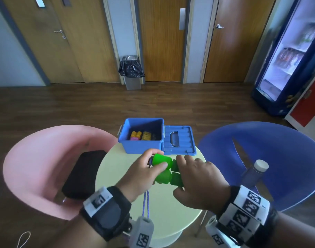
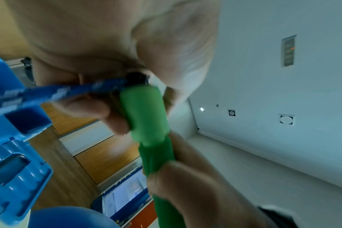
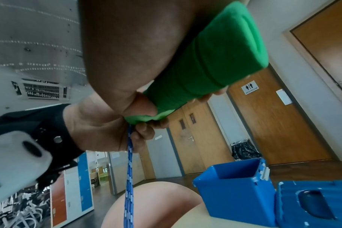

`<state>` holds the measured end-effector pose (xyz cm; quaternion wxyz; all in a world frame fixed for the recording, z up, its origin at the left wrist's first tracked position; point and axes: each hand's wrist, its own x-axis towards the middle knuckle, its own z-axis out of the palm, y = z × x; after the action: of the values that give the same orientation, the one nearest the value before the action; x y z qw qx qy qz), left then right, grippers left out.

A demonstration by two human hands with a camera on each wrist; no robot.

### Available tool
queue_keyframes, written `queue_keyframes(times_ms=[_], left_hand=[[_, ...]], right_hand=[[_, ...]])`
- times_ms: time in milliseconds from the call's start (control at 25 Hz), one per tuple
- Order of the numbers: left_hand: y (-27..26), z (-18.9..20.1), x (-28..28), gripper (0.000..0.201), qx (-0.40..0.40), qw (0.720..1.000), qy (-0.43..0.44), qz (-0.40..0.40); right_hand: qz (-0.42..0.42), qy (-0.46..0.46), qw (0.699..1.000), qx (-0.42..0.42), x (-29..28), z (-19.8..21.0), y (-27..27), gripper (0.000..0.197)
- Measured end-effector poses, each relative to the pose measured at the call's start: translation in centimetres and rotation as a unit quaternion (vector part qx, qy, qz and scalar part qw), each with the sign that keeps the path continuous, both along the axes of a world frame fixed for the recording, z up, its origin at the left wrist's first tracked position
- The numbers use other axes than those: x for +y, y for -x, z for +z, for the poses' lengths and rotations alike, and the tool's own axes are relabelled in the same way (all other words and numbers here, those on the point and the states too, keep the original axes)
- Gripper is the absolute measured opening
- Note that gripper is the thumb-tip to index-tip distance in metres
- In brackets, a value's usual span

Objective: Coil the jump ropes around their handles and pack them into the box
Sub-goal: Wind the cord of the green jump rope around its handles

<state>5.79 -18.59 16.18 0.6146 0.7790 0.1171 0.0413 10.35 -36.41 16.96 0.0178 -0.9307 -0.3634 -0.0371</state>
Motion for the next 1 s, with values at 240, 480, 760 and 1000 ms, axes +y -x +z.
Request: queue_keyframes(times_ms=[240, 480, 760, 1000], left_hand=[[0.1, -0.7, 0.4, 0.012, -0.085, 0.987, -0.036, 0.134], [0.1, -0.5, 1.3, 0.016, -0.08, 0.986, -0.023, 0.146], [-0.8, 0.0, 1.1, 0.028, -0.083, 0.986, -0.023, 0.142], [-1.0, 0.4, 0.6, 0.042, -0.055, 0.982, 0.155, 0.093]], right_hand=[[0.03, -0.018, 0.999, -0.022, 1.9, 0.7, 0.0, 0.052], [0.024, 0.011, 0.999, -0.048, 2.0, 1.5, -0.9, 0.076], [-0.014, -0.014, 0.999, 0.026, 2.3, 2.5, -1.2, 0.036], [-0.131, -0.27, 0.86, 0.412, 0.5, 1.8, -2.8, 0.03]])
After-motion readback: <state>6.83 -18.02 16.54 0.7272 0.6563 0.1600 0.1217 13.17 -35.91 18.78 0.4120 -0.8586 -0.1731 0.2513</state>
